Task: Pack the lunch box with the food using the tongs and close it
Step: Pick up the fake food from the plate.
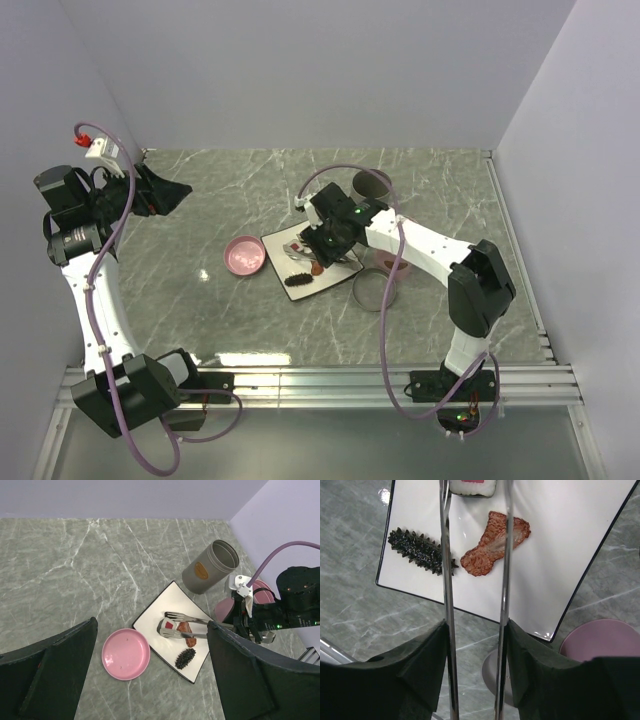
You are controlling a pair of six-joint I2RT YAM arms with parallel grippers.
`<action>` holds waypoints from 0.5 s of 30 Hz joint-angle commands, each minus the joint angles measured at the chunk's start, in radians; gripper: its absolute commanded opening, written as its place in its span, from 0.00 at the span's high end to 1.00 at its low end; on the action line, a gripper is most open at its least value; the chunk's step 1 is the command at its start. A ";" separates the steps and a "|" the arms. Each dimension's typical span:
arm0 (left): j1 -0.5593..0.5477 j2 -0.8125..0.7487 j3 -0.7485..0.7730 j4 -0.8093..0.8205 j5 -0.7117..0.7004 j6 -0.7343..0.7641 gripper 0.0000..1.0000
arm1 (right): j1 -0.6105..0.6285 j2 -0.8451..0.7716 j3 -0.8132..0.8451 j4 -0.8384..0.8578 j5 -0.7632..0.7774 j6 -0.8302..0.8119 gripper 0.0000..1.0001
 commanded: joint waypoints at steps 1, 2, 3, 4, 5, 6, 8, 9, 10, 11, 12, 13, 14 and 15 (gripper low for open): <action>-0.003 -0.021 -0.008 0.030 -0.002 0.013 0.03 | 0.014 -0.009 0.055 0.027 0.032 -0.010 0.47; -0.003 -0.022 -0.009 0.030 -0.001 0.012 0.03 | 0.014 -0.012 0.057 0.024 0.033 -0.010 0.48; -0.003 -0.024 -0.009 0.033 -0.004 0.010 0.03 | 0.012 -0.018 0.061 0.021 0.035 -0.011 0.51; -0.002 -0.027 -0.011 0.034 -0.006 0.009 0.03 | 0.014 -0.025 0.063 0.020 0.037 -0.013 0.53; -0.002 -0.025 -0.011 0.034 -0.006 0.003 0.03 | 0.012 -0.029 0.064 0.017 0.040 -0.014 0.55; -0.003 -0.027 -0.009 0.036 -0.006 0.001 0.03 | 0.014 -0.040 0.063 0.014 0.046 -0.015 0.57; -0.003 -0.027 -0.006 0.036 -0.007 0.000 0.03 | 0.014 -0.054 0.058 0.011 0.049 -0.018 0.58; -0.002 -0.027 -0.005 0.034 -0.009 0.000 0.03 | 0.012 -0.069 0.055 0.009 0.052 -0.018 0.59; -0.003 -0.027 0.001 0.031 -0.009 0.001 0.03 | 0.015 -0.078 0.055 0.008 0.053 -0.019 0.59; -0.002 -0.027 0.003 0.030 -0.010 0.000 0.03 | 0.014 -0.087 0.050 0.004 0.053 -0.024 0.60; -0.002 -0.025 0.008 0.027 -0.012 0.001 0.03 | 0.012 -0.107 0.047 0.001 0.053 -0.027 0.60; -0.003 -0.024 0.011 0.024 -0.012 0.004 0.03 | 0.011 -0.120 0.047 -0.003 0.050 -0.028 0.60; -0.003 -0.024 0.014 0.018 -0.013 0.006 0.03 | 0.009 -0.132 0.044 -0.009 0.046 -0.033 0.61; -0.003 -0.021 0.018 0.015 -0.013 0.007 0.03 | 0.008 -0.158 0.043 -0.012 0.041 -0.034 0.61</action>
